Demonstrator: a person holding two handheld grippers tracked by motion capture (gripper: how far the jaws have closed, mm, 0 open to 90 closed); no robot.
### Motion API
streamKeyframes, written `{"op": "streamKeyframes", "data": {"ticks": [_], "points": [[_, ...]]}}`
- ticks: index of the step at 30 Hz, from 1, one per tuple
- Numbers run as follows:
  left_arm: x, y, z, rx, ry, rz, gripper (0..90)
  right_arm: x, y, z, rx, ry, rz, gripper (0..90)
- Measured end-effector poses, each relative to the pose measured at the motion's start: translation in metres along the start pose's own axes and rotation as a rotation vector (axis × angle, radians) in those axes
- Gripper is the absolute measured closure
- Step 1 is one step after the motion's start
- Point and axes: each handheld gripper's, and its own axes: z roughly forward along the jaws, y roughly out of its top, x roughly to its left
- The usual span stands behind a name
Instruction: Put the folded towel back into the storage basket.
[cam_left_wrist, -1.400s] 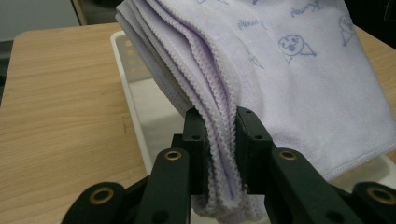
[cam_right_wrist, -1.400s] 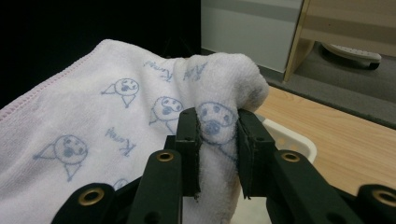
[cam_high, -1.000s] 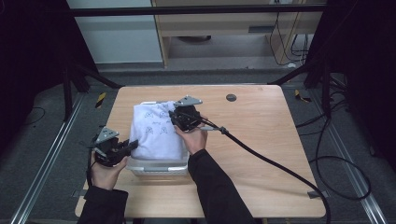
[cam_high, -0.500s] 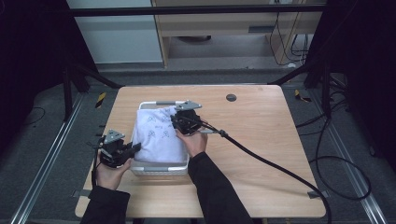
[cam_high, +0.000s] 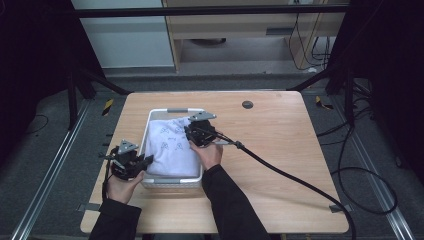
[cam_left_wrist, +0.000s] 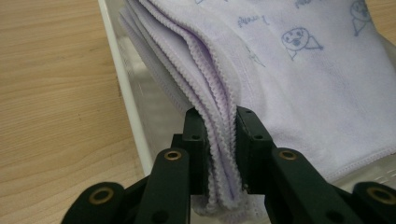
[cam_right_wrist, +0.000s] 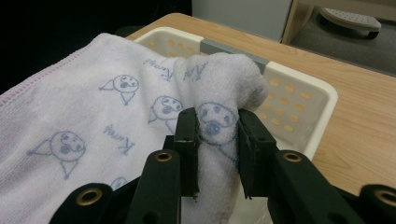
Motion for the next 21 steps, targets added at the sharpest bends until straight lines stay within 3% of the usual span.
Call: {"op": "streamKeyframes", "data": {"ticks": [14,21], "points": [[0.000,-0.002,0.008,0.029,0.017,-0.003,73.4,-0.001,-0.008,0.009,0.028,-0.009,-0.022,69.5],[0.000,-0.002,0.008,0.029,0.047,-0.005,65.6,-0.002,-0.011,0.012,0.059,-0.023,-0.045,63.7]]}}
